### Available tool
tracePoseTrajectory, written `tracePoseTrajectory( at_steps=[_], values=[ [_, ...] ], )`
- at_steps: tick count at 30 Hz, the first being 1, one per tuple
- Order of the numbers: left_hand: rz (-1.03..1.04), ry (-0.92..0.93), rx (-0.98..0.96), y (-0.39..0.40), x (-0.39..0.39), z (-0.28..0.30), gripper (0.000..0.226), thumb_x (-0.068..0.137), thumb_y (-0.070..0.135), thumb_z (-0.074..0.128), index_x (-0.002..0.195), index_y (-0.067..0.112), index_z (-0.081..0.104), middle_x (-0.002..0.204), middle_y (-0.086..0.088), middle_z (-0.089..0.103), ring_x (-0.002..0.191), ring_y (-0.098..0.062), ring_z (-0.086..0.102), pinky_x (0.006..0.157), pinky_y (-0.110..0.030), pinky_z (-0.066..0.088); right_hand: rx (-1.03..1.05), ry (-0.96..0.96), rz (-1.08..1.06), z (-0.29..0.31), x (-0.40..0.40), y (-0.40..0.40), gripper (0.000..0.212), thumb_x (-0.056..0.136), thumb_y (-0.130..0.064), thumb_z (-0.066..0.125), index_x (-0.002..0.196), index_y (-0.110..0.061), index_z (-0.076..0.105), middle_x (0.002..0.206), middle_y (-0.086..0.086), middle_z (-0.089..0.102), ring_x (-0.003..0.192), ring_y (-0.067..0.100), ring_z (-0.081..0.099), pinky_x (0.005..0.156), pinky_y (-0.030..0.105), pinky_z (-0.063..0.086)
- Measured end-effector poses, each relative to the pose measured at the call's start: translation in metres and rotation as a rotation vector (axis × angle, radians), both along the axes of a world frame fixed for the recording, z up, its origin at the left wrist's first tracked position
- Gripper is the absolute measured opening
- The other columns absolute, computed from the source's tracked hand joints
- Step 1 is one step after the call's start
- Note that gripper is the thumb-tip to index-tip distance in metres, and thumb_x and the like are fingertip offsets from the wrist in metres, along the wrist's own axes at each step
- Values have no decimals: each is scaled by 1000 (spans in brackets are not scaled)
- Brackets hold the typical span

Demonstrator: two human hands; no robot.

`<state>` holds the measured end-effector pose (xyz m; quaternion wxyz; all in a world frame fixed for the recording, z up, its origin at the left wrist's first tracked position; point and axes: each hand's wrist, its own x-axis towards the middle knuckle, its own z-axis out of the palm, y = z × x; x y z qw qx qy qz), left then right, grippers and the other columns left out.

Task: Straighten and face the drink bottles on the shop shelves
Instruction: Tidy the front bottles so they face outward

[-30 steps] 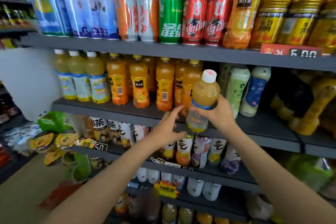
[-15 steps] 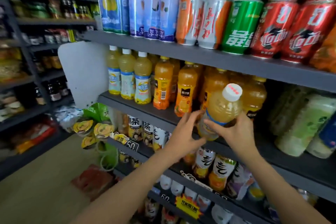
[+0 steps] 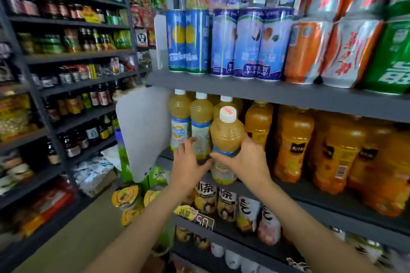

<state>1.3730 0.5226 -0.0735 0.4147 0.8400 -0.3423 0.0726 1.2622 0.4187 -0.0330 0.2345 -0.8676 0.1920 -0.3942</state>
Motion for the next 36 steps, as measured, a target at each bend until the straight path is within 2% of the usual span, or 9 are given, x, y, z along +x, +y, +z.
tracePoseTrajectory(
  at_steps=[2,5,11,14,17,21,29,36],
  values=[
    [-41,6,9,-3,25,3,68,77,31,72,130,1,41,128,-17,48,121,-33,43,99,-41,36,26,-6,-90,-2,23,7,63,64,-48,80,107,-8,58,99,7,68,93,20,64,70,20,43],
    [-78,61,-1,-12,46,4,68,77,30,73,128,-2,42,124,-19,52,118,-35,47,95,-46,42,74,14,-203,-8,39,13,64,66,-53,76,104,-6,57,95,8,67,88,21,65,68,27,49],
    [-21,204,73,-32,55,6,69,84,38,64,133,-1,35,134,-19,46,128,-35,37,101,-46,38,83,17,-316,-8,47,15,61,67,-52,75,98,-3,56,90,10,66,83,22,65,62,23,42],
    [38,164,175,-34,54,12,66,91,40,55,137,1,29,140,-18,39,133,-35,28,103,-42,32,102,31,-357,-5,49,17,62,68,-51,75,100,-2,56,90,11,66,82,22,64,60,21,39],
    [49,98,222,-35,55,10,59,94,38,51,134,0,29,138,-20,39,131,-35,33,101,-39,33,99,80,-389,-2,54,17,61,70,-52,74,98,-2,54,90,10,66,83,23,64,59,21,37],
    [42,64,260,-37,57,7,50,96,35,48,130,2,31,136,-19,39,129,-33,34,101,-37,32,96,108,-440,-1,65,11,61,70,-51,74,97,-1,52,93,13,65,87,27,64,63,29,43],
    [52,-26,269,-35,57,4,53,95,35,49,132,1,30,134,-18,40,126,-31,37,100,-35,34,158,118,-531,0,89,2,66,73,-49,73,107,2,47,108,18,61,101,33,61,77,39,48],
    [47,-82,209,-33,56,-2,49,94,32,51,128,0,35,130,-20,43,123,-32,39,96,-36,36,168,197,-577,-1,98,-5,72,78,-52,67,118,2,40,113,19,60,105,35,59,76,38,47]
  ],
)
